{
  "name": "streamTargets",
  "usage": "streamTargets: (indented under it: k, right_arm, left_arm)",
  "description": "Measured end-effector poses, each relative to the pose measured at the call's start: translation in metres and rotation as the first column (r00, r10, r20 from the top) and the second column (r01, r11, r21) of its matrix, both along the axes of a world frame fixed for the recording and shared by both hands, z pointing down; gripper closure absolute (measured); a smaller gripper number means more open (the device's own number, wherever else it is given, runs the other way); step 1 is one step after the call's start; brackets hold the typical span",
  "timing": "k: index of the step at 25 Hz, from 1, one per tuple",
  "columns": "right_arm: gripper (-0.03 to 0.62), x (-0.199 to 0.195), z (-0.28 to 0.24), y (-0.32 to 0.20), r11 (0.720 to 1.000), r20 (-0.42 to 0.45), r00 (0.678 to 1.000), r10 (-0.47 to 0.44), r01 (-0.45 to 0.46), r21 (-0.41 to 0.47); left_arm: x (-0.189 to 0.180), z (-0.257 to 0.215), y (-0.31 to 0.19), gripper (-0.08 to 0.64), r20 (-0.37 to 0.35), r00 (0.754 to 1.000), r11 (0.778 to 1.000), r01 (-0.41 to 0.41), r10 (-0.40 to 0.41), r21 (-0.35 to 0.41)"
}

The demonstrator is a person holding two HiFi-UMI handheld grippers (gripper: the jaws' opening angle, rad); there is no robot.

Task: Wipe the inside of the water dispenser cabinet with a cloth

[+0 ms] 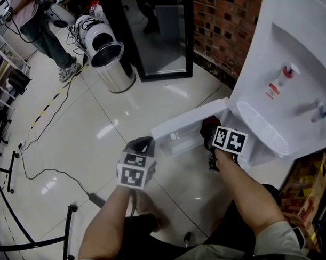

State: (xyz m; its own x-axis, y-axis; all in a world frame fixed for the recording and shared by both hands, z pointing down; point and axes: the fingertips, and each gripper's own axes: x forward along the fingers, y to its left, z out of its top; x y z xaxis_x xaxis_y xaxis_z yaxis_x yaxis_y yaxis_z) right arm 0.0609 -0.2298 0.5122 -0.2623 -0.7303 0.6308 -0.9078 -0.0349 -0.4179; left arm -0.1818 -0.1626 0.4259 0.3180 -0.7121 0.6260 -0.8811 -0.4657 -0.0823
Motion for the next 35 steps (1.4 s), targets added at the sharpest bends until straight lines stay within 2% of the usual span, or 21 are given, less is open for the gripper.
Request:
streamTargets:
  k: [13,20,24,29,32,35]
  right_arm:
    - [0.482,0.06,-0.005,0.009,0.991,-0.103,0.986,0.129,-0.13,-0.001]
    - [0.482,0.06,-0.001,0.007,0.991,-0.124,0.984,0.13,-0.13,0.002]
    - [0.482,0.044,-0.002,0.011,0.999,-0.149,0.988,0.048,-0.048,0.005]
    - [0.48,-0.007,-0.016,0.027,0.99,-0.149,0.98,-0.129,0.136,0.04]
    - [0.48,-0.048,-0.025,0.044,0.956,-0.154,0.95,-0.271,0.284,0.073]
    - [0.479,-0.088,-0.027,0.067,0.89,-0.187,0.885,-0.426,0.447,0.088]
  left_arm:
    - [0.0,0.0,0.0,0.56,0.006,1.0,1.0,0.001,-0.001,-0.001]
    - [0.002,0.0,0.002,0.56,0.003,1.0,1.0,-0.004,0.004,-0.001]
    - [0.001,0.0,0.0,0.56,0.01,1.0,1.0,-0.005,0.005,-0.002]
    - [0.001,0.0,0.0,0.56,0.015,1.0,1.0,-0.005,0.005,-0.004]
    - [0.001,0.0,0.0,0.56,0.018,1.0,1.0,-0.008,0.009,-0.004]
    - [0.001,-0.001,0.001,0.56,0.019,1.0,1.0,-0.01,0.01,-0.003]
